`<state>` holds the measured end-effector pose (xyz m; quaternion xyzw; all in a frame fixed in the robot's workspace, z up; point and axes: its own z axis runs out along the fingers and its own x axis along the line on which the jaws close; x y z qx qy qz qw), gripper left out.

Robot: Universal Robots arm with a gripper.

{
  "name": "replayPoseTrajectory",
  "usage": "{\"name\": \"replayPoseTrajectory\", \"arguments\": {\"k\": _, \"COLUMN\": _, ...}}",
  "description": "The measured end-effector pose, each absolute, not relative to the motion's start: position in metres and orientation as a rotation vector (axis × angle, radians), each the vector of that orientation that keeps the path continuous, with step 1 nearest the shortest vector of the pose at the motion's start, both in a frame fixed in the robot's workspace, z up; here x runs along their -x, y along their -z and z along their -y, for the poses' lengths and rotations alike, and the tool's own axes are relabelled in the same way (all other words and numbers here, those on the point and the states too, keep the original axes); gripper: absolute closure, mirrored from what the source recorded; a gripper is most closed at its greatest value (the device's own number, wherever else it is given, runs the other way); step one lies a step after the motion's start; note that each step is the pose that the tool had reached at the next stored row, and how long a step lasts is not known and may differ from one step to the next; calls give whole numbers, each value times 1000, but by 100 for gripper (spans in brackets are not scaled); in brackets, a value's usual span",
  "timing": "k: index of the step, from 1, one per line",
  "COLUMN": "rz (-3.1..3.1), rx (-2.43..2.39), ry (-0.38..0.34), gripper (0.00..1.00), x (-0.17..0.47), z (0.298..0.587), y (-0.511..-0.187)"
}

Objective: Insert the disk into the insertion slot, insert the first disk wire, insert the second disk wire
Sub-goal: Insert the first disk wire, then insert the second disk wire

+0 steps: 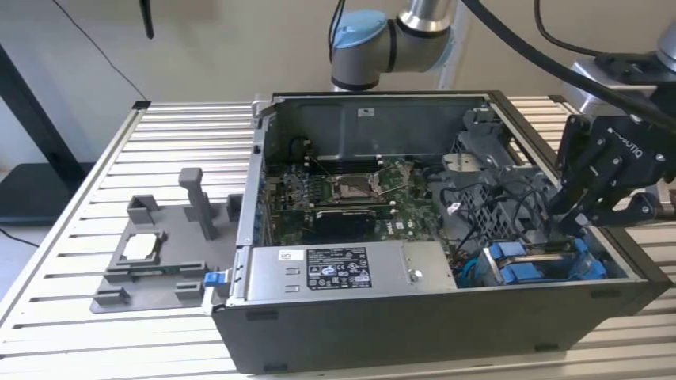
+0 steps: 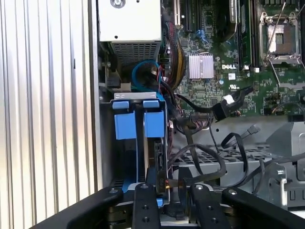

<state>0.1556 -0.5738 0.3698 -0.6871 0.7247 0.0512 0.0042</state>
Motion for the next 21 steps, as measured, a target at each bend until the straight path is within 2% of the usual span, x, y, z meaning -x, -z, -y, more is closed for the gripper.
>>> {"name": "replayPoseTrajectory", "arguments": {"k": 13, "rz": -2256, "rx": 2141, "ry": -119, "gripper": 67, "x": -134, "z": 548, "y": -372}}
{"name": "replayPoseTrajectory", "arguments": {"k": 21, "rz": -2250, "rx": 2137, "ry": -108, "gripper": 67, "x": -126, "z": 544, "y": -382}}
